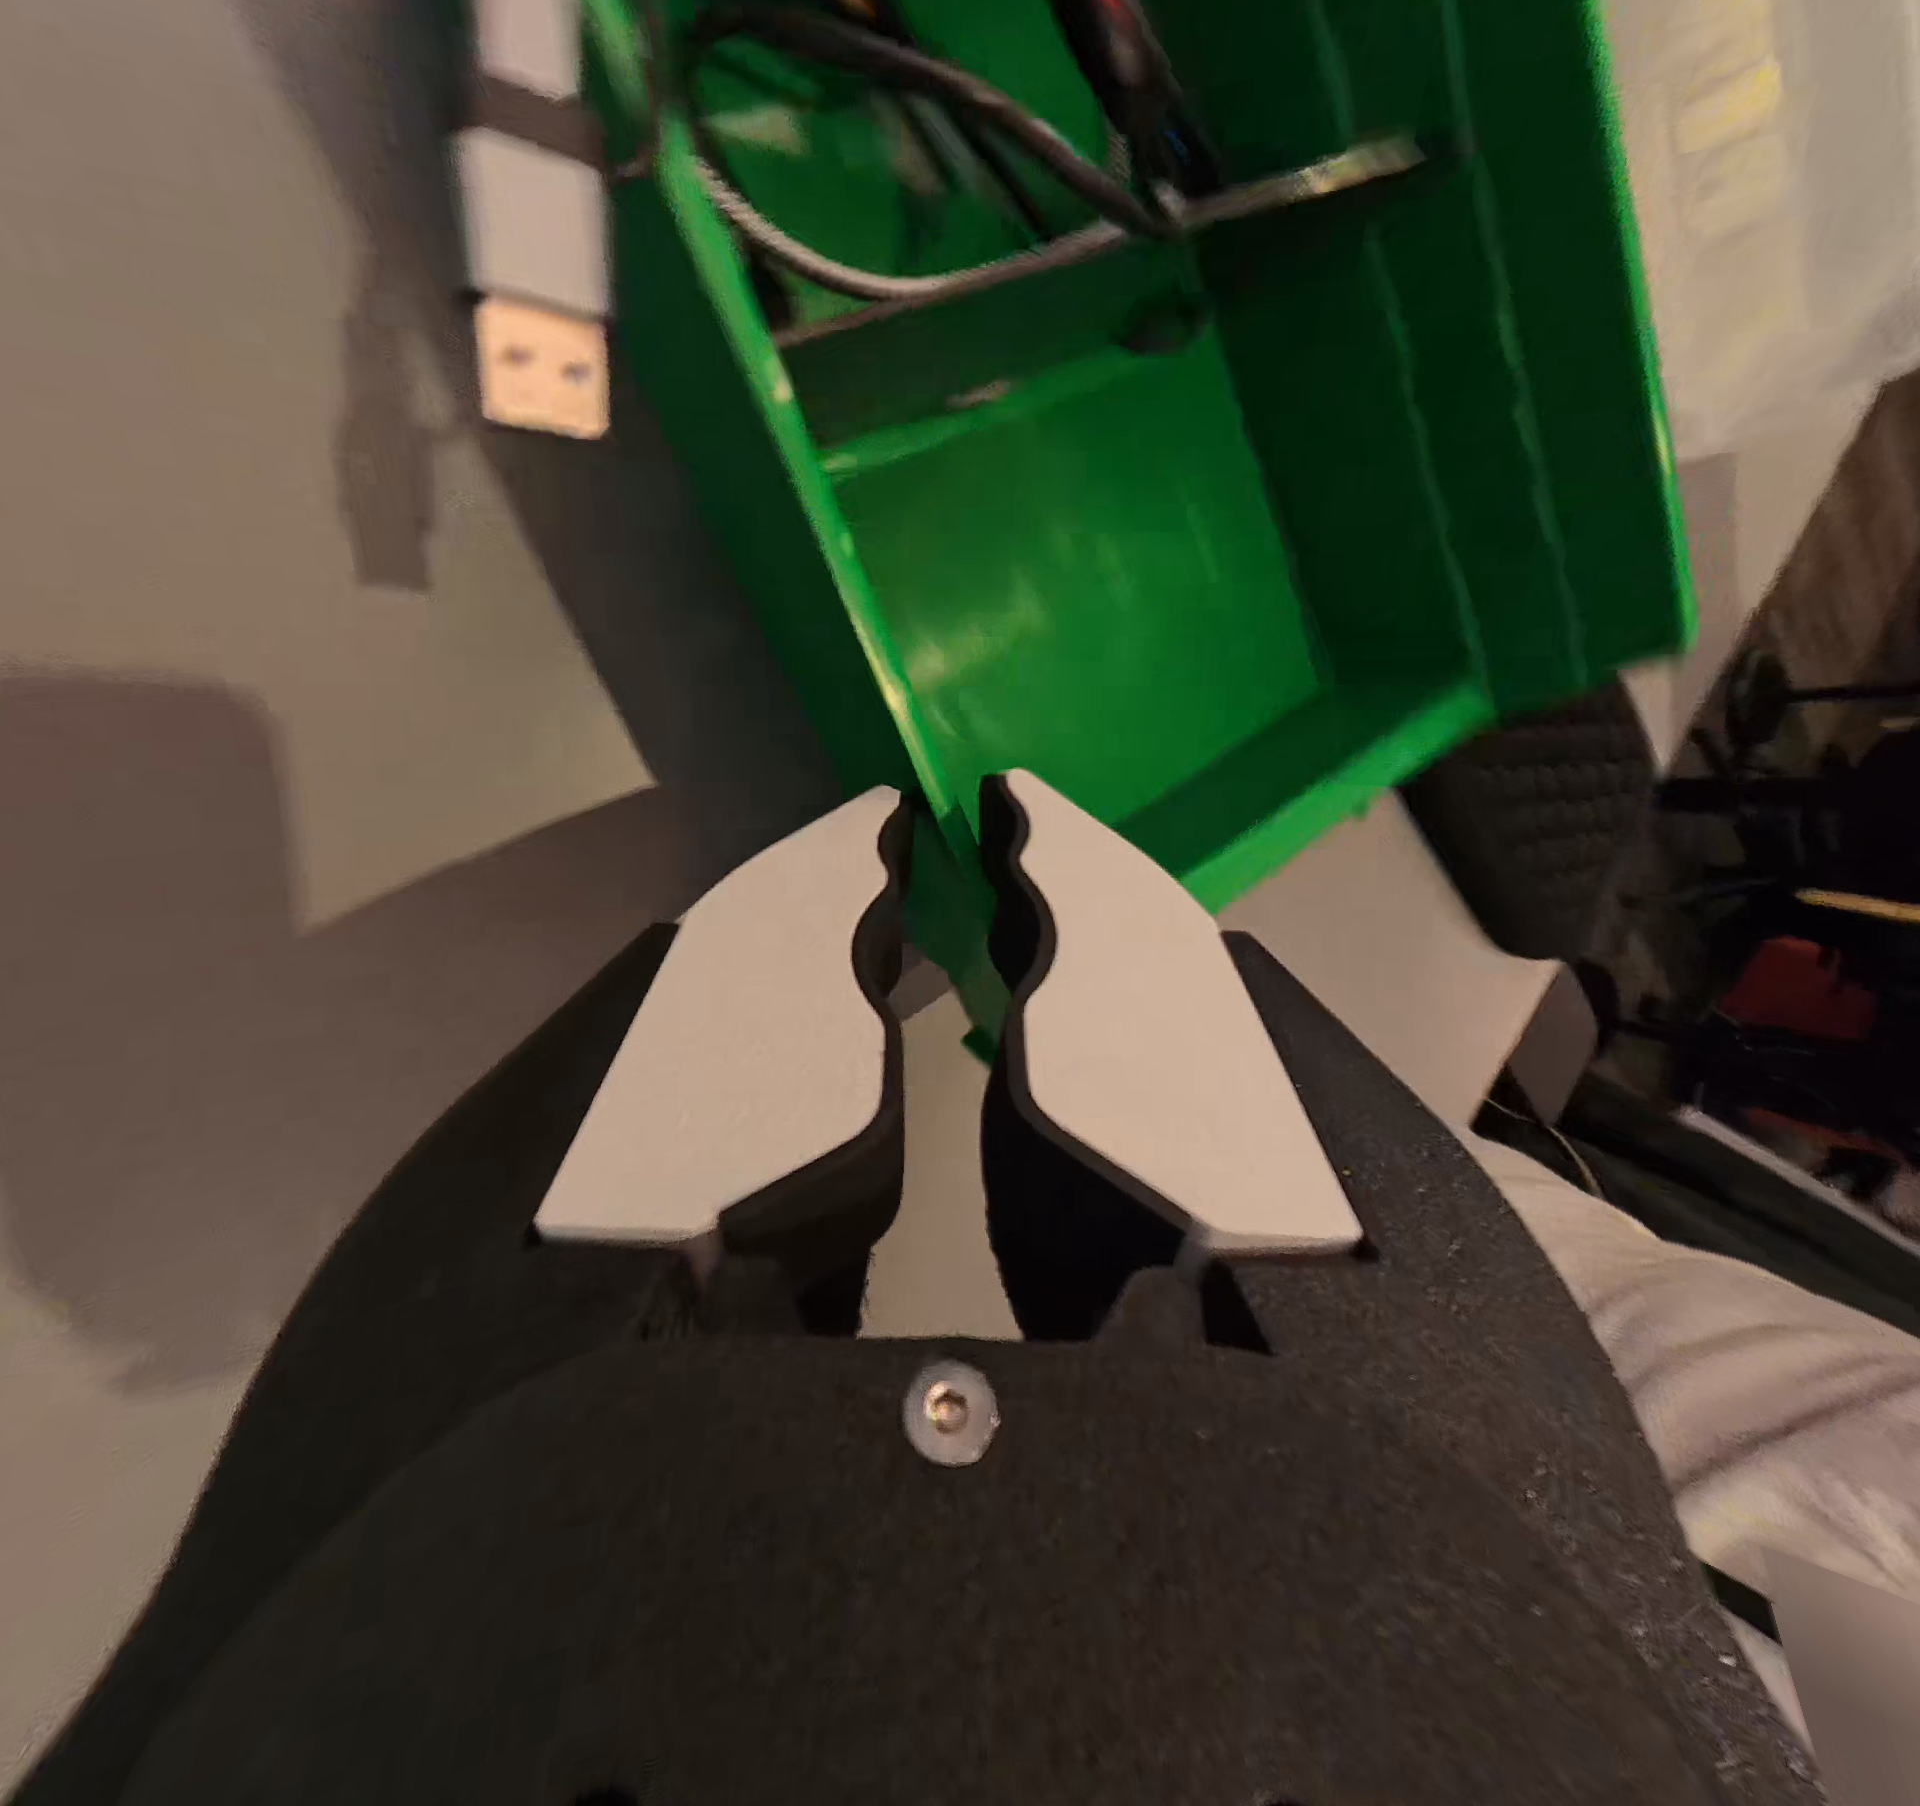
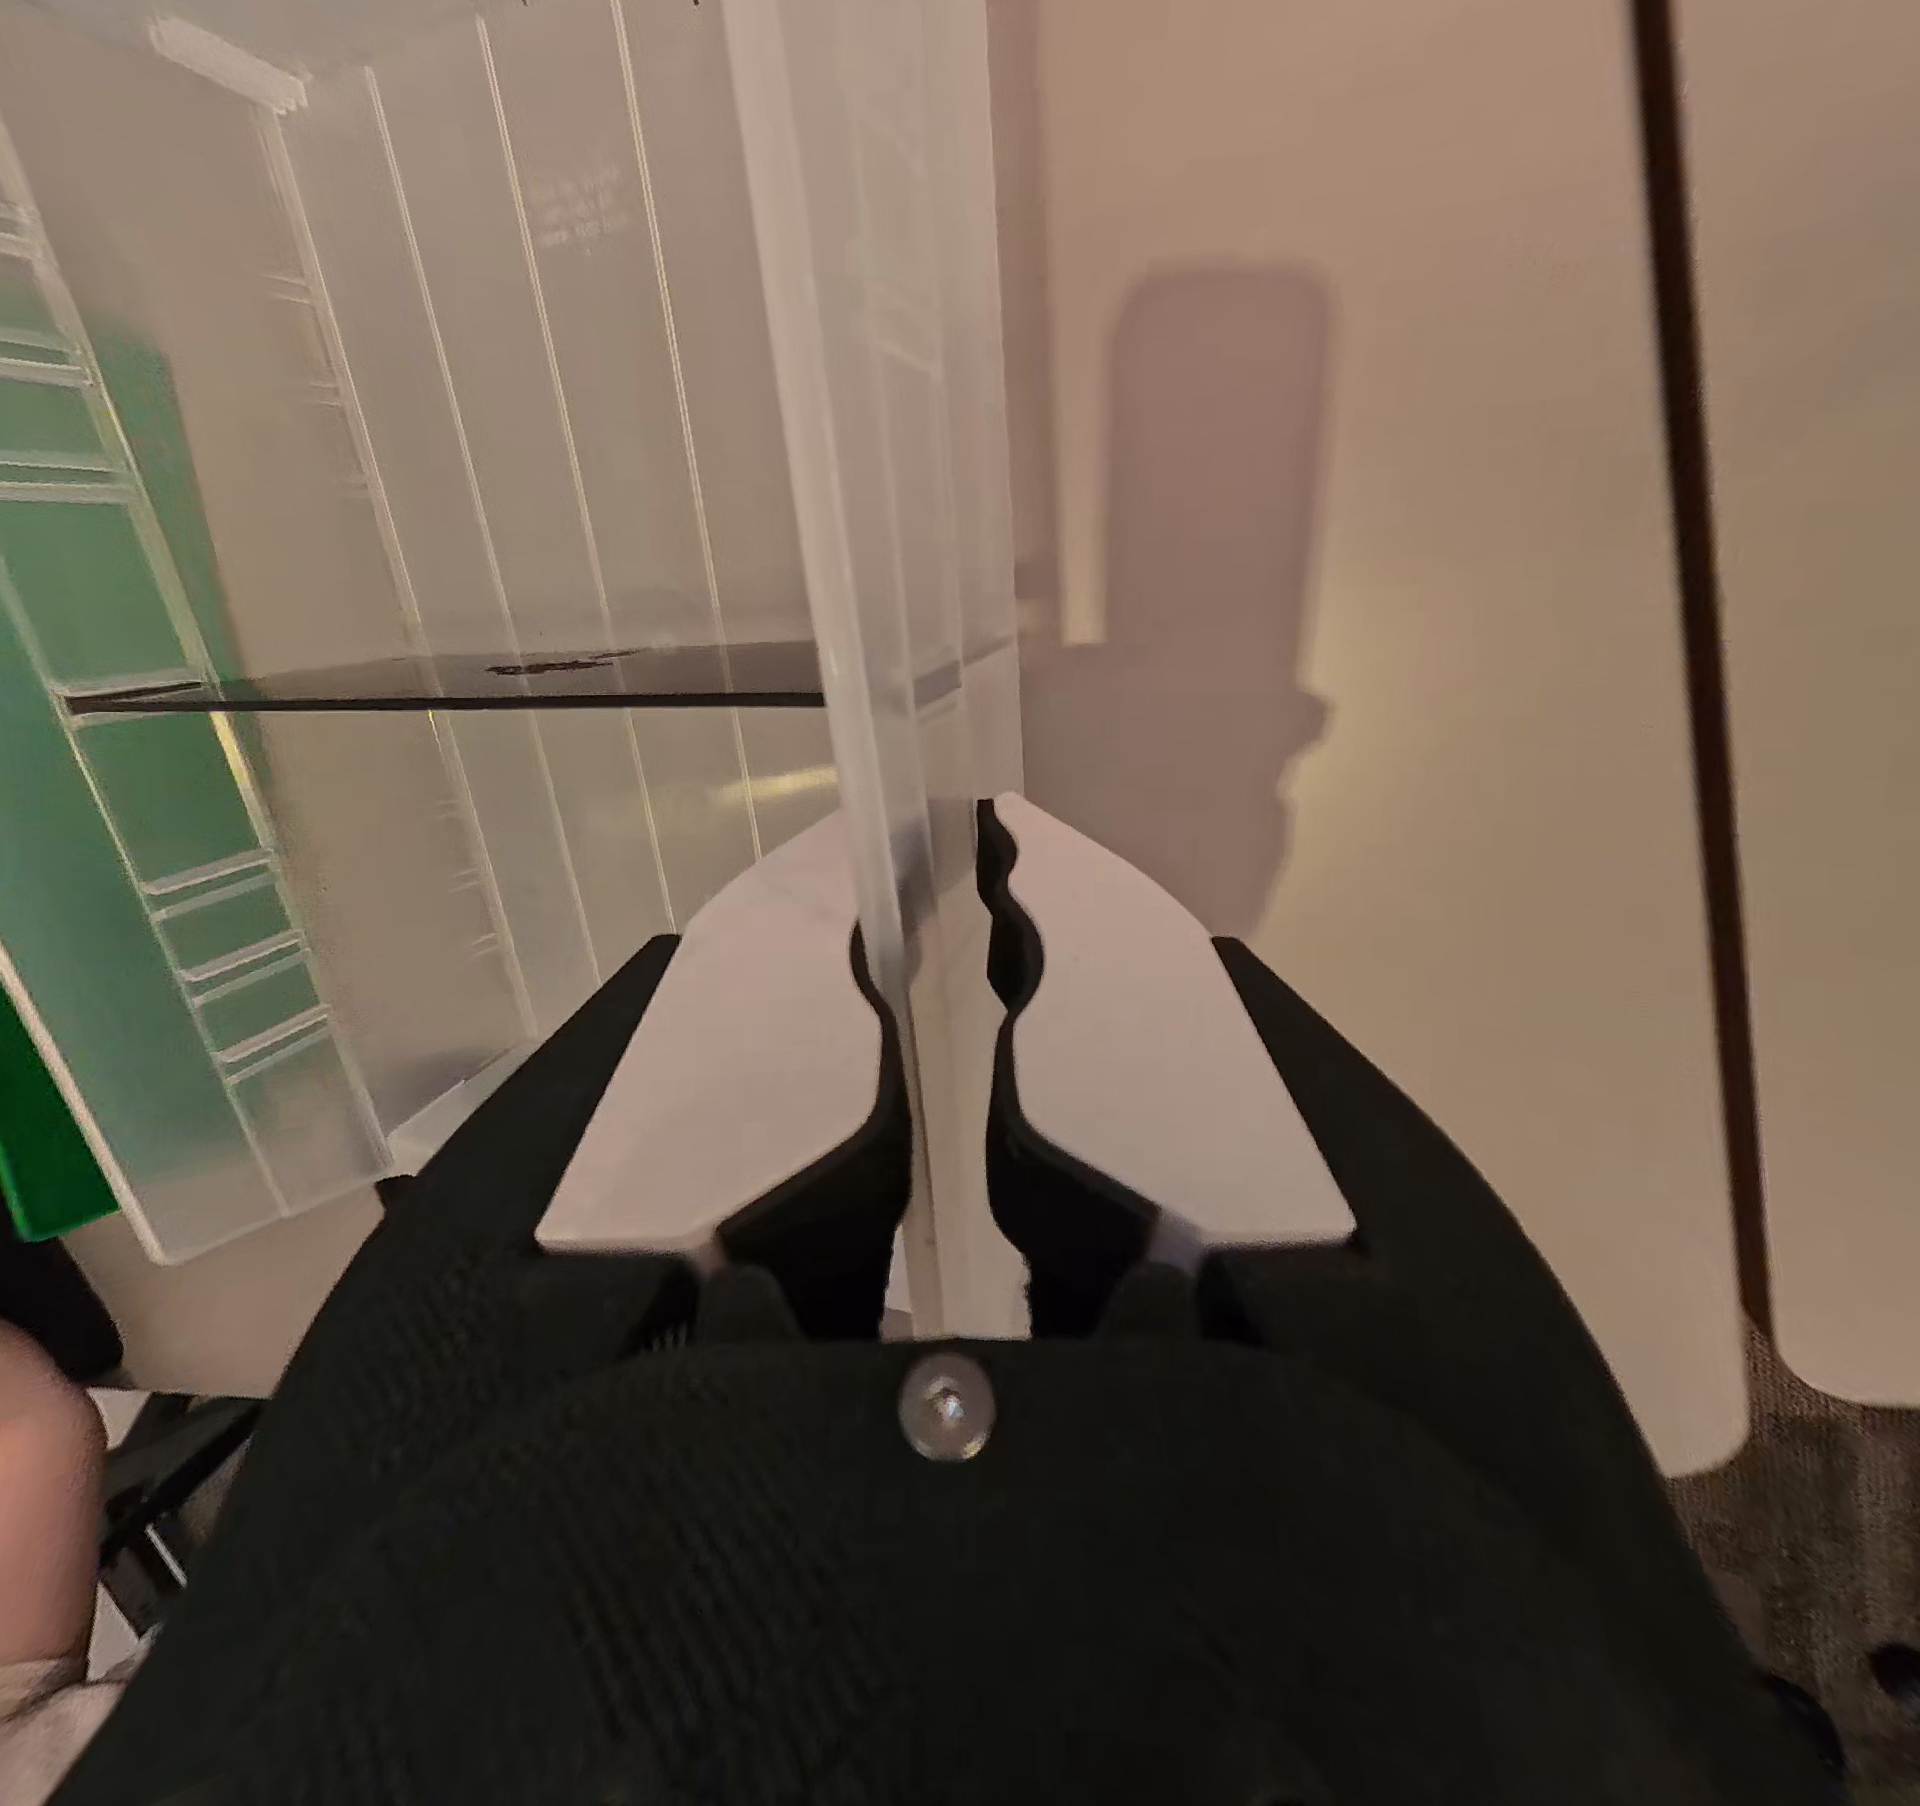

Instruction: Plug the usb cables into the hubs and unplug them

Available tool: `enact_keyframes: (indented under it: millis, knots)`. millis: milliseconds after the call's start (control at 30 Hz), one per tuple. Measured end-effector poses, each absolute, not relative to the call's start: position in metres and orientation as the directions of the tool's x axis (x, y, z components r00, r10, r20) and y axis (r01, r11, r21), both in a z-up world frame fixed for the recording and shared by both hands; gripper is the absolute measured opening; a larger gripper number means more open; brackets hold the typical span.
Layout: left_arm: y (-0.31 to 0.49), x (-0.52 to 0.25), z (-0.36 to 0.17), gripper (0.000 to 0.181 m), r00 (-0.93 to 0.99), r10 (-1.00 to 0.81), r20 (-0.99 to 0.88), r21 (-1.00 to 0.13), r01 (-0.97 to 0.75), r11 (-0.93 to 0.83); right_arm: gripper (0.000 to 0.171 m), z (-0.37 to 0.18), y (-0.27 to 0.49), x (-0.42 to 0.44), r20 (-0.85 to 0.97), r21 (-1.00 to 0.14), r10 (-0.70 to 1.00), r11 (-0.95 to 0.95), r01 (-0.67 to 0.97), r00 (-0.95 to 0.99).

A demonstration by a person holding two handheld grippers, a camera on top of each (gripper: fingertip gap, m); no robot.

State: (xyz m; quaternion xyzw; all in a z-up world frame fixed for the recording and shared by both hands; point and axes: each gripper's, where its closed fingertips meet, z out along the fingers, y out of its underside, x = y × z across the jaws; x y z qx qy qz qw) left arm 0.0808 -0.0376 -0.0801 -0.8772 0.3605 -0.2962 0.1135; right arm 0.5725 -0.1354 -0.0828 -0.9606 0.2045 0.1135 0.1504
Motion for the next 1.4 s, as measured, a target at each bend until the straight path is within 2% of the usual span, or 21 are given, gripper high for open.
enact_keyframes:
  millis: [233, 400, 700, 1000, 1167, 1267, 1300, 1400]
  knots:
    - [0.018, -0.033, -0.077, 0.010, 0.731, -0.512, 0.451, -0.406, -0.343, -0.847, 0.011, -0.101, -0.104, 0.505, -0.344, -0.222, -0.269, -0.908, -0.356, 0.900]
    - [0.015, -0.109, -0.076, 0.011, 0.754, -0.424, 0.501, -0.369, -0.258, -0.893, 0.010, -0.120, -0.089, 0.458, -0.322, -0.212, -0.210, -0.934, -0.287, 0.923]
    - [0.014, -0.227, -0.074, 0.011, 0.840, -0.143, 0.523, -0.383, 0.081, -0.920, 0.010, -0.122, -0.077, 0.436, -0.319, -0.235, -0.209, -0.928, -0.291, 0.924]
    - [-0.024, -0.277, -0.074, 0.011, 0.843, 0.017, 0.538, -0.325, 0.226, -0.918, 0.008, -0.122, -0.075, 0.444, -0.300, -0.253, -0.220, -0.920, -0.299, 0.928]
    - [-0.038, -0.271, -0.075, 0.012, 0.843, -0.021, 0.537, -0.299, 0.167, -0.939, 0.008, -0.121, -0.076, 0.442, -0.283, -0.266, -0.199, -0.923, -0.276, 0.938]
    - [-0.042, -0.264, -0.074, 0.012, 0.816, -0.031, 0.577, -0.277, 0.160, -0.947, 0.011, -0.105, -0.069, 0.446, -0.273, -0.360, -0.163, -0.897, -0.258, 0.948]
    - [-0.043, -0.262, -0.074, 0.013, 0.803, -0.023, 0.596, -0.264, 0.168, -0.950, 0.012, -0.092, -0.065, 0.448, -0.256, -0.426, -0.154, -0.868, -0.254, 0.954]
    - [-0.043, -0.261, -0.073, 0.013, 0.789, -0.017, 0.614, -0.245, 0.171, -0.954, 0.033, -0.034, -0.050, 0.454, -0.060, -0.691, -0.160, -0.706, -0.156, 0.985]
